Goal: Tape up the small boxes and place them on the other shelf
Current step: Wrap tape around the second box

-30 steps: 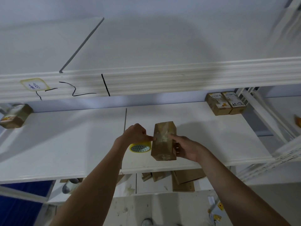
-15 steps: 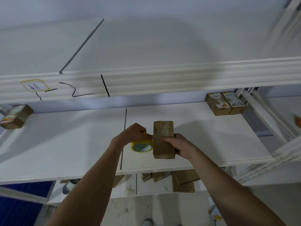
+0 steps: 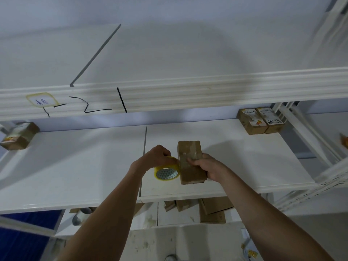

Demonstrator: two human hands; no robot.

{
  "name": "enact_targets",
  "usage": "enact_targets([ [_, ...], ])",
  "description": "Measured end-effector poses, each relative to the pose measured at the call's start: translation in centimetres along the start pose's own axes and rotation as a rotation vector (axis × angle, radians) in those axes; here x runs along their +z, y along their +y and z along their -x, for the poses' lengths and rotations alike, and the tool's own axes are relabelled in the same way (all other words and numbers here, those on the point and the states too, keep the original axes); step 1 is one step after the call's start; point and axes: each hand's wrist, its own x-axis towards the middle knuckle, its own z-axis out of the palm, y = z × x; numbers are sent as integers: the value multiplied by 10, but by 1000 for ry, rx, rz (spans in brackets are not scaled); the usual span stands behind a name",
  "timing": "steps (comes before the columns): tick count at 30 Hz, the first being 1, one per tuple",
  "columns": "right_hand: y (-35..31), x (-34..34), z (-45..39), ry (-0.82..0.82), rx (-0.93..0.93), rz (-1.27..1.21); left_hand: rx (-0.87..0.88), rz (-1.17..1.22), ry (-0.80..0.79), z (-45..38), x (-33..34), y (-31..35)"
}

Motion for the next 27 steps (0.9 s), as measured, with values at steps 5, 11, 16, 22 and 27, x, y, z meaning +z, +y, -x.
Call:
enact_targets([
  [5, 8, 6, -4, 37, 45, -75, 15, -62, 33, -2, 3, 4],
  [11, 13, 11, -2, 130, -50, 34, -15, -39, 21, -2, -1, 5],
  [16, 11, 8, -3, 199, -67, 69, -49, -10, 24, 2, -7, -1],
  [22, 9, 10, 0, 261, -99, 135, -41, -97, 78, 8, 2, 1],
  [27, 9, 9, -1, 304, -120, 187, -46, -156, 104, 8, 6, 2],
])
